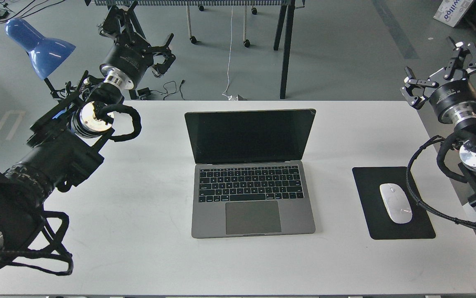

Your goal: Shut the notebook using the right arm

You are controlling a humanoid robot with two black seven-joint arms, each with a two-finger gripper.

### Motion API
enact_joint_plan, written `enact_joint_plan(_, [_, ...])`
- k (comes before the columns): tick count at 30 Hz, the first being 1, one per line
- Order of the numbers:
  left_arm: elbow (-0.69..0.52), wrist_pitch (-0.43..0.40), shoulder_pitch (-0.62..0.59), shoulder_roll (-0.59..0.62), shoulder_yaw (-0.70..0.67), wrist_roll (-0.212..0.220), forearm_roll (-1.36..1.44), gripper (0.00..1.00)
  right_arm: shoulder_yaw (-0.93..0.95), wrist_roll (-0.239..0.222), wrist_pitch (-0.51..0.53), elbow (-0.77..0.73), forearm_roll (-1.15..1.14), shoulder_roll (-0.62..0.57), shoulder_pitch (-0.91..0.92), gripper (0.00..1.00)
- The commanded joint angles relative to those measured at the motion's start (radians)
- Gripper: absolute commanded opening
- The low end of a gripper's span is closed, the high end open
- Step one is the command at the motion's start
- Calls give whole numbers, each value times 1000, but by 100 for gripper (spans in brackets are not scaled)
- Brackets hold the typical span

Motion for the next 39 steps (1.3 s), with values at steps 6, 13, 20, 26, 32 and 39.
enact_joint_plan(6, [3, 0, -3, 2, 1, -2, 0, 100, -8, -1, 0, 10, -1, -4, 7, 100])
enact_joint_plan(13, [6, 0, -1, 1, 1, -2, 0, 100, -211, -12, -1, 7, -13, -19, 153, 100])
enact_joint_plan(20, [4, 0, 0, 1, -1, 0, 0, 100, -618, -47, -16, 7, -19, -16, 384, 100])
enact_joint_plan(26, [3, 0, 2, 1, -1, 0, 0, 100, -802, -47, -27, 2, -30, -2, 488, 100])
enact_joint_plan(32, [1, 0, 3, 1, 1, 0, 1, 100, -813, -46, -35, -1, -157, 57, 486, 100])
enact_joint_plan(39, [1, 0, 3, 1, 5, 0, 2, 100, -818, -46, -58, -24, -202, 125, 486, 100])
